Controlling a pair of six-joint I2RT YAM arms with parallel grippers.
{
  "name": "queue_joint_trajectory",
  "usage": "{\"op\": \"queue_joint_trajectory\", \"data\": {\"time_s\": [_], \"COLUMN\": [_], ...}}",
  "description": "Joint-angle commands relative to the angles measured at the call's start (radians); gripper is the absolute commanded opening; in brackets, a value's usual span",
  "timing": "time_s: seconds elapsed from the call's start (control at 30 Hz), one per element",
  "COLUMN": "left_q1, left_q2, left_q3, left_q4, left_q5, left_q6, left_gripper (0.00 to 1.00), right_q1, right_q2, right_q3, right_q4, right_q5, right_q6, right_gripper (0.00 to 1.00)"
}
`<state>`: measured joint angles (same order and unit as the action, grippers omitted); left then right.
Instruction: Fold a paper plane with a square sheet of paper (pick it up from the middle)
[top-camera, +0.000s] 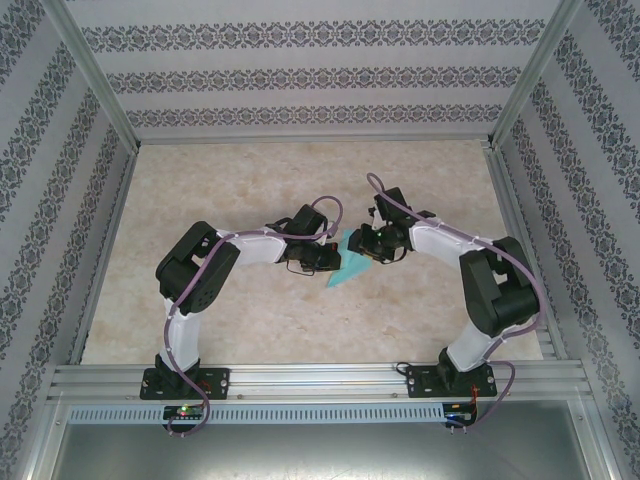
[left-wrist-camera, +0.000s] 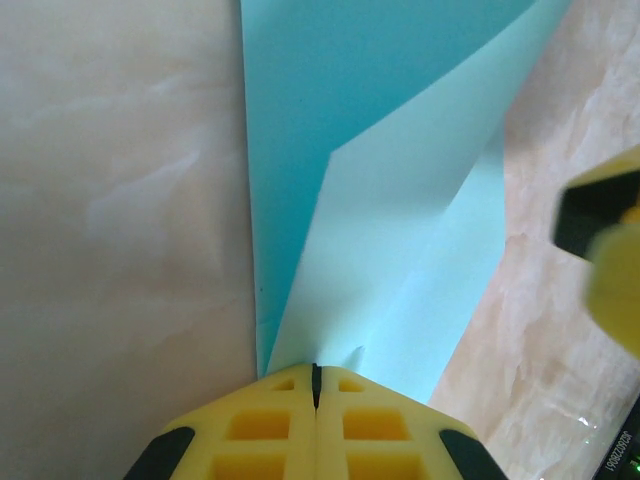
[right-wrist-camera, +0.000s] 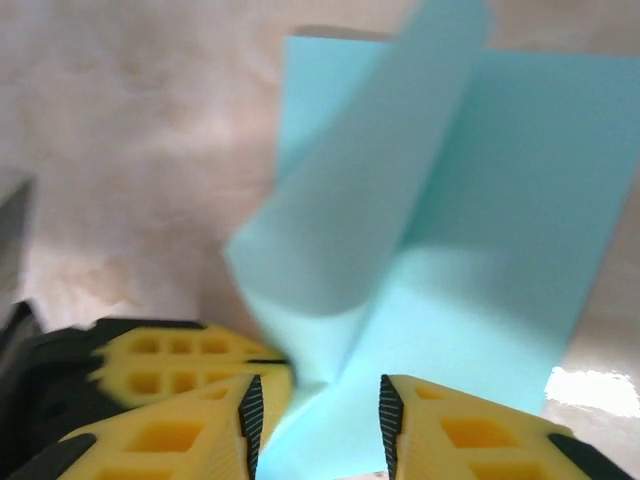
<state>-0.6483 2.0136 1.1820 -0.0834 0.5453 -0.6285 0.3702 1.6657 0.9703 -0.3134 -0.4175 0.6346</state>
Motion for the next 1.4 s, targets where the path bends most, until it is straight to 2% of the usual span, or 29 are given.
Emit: {"op": "queue_joint_trajectory", "data": {"time_s": [0.0,0.17,0.33,0.63,0.97,1.17,1.37], "left_q1": [-0.016,-0.015,-0.015,-0.014,-0.014,-0.015,-0.015], "left_q2": [0.06,0.06,0.063,0.072,0.083,0.081,0.082], "left_q3": [-0.017,-0.019,-0.018,-0.009,-0.019,-0.025,-0.025], "left_q4": [-0.133,-0.139,-0.142,-0.175,-0.2,-0.2,-0.194], "left_q5": [-0.055,-0.061,-0.062,-0.065,-0.049,-0.041,-0.035], "left_q6": [0.028,0.029,0.028,0.032,0.041,0.05,0.059], "left_gripper": [0.03,0.02,0.01,0.0,0.0,0.0,0.0], "right_q1": [0.002,0.006,0.012,0.003,-0.09,-0.127,-0.117], "right_q2": [0.004,0.064,0.101,0.168,0.193,0.146,0.039], "right_q3": [-0.048,-0.051,-0.053,-0.047,-0.027,-0.029,-0.121], "right_q4": [0.097,0.143,0.167,0.157,0.177,0.212,0.354], "right_q5": [-0.092,-0.117,-0.13,-0.101,-0.036,-0.003,-0.137], "right_q6": [-0.022,-0.007,-0.012,-0.055,-0.129,-0.162,-0.146], "right_gripper": [0.3,0.11,0.04,0.03,0.03,0.03,0.03]}}
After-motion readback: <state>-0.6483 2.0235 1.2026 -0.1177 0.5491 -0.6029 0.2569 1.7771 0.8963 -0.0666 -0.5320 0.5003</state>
